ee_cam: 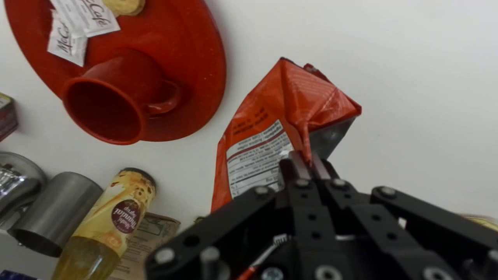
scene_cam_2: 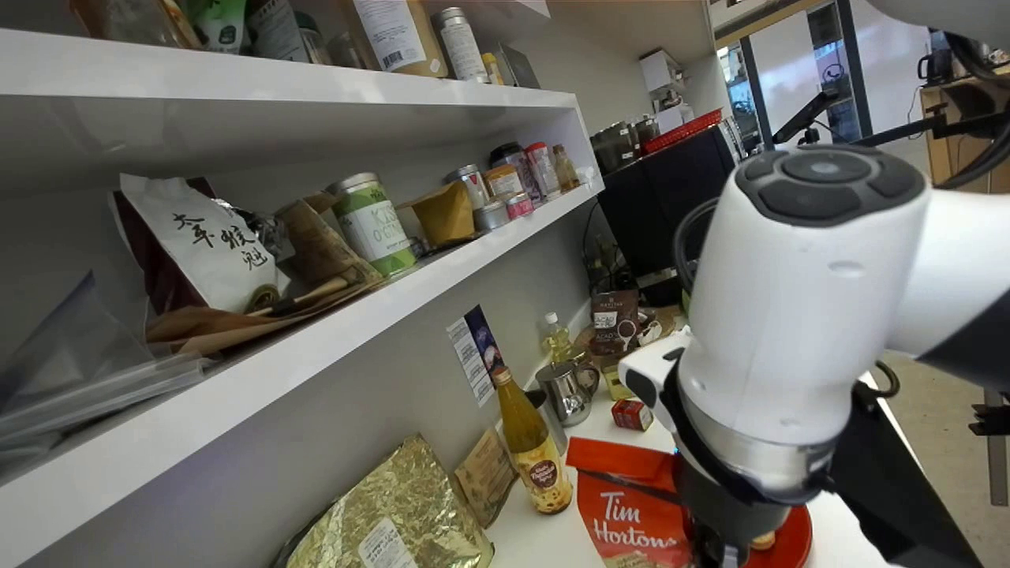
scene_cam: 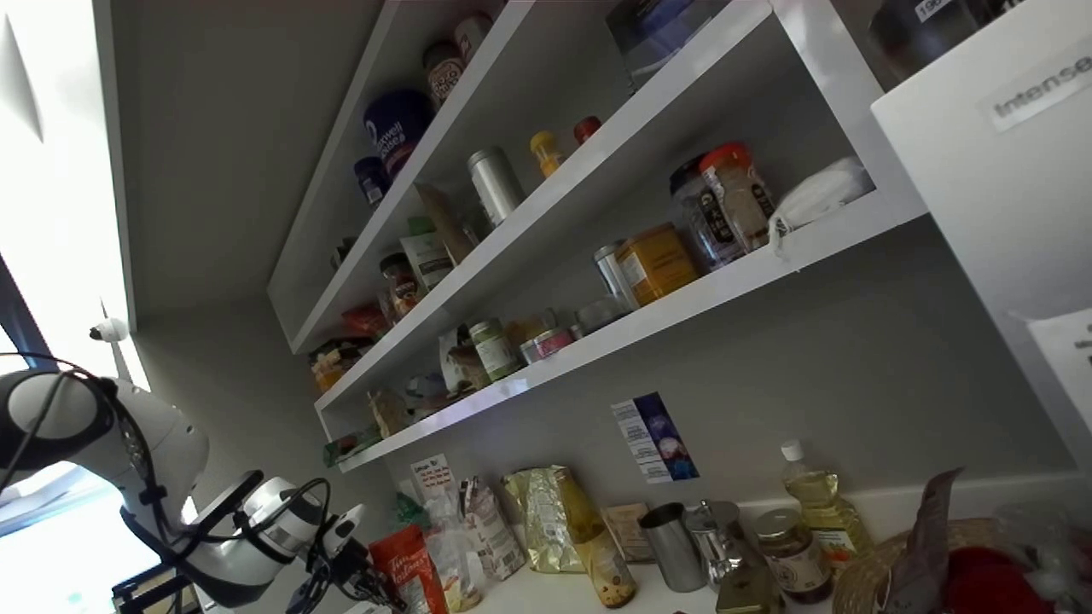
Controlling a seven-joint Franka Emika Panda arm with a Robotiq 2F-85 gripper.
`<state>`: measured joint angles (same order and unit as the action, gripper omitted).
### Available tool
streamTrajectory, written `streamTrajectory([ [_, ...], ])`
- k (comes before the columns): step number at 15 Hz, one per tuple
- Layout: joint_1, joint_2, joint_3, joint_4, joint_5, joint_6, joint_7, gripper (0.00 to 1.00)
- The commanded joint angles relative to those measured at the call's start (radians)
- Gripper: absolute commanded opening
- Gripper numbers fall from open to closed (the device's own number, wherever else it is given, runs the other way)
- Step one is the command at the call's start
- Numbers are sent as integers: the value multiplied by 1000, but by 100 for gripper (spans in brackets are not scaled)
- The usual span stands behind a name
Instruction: Put the orange packet on the right side of the bottom shelf
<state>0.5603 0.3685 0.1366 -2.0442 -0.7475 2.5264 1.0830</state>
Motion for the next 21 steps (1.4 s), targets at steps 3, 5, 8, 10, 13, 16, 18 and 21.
streamTrajectory([
  [3, -136, -186, 41, -74, 202, -143, -216, 1],
  [5, -183, -226, 28, -74, 240, -171, -291, 1],
  [8, -254, -257, 13, -56, 288, -203, -419, 1],
  [10, -303, -261, -5, -36, 307, -211, -505, 1],
  [13, -364, -253, -34, -5, 333, -220, -637, 1],
  [16, -413, -252, -64, 20, 348, -235, -733, 1],
  [18, -437, -261, -79, 34, 357, -260, -780, 1],
  [21, -464, -287, -98, 47, 353, -296, -810, 1],
])
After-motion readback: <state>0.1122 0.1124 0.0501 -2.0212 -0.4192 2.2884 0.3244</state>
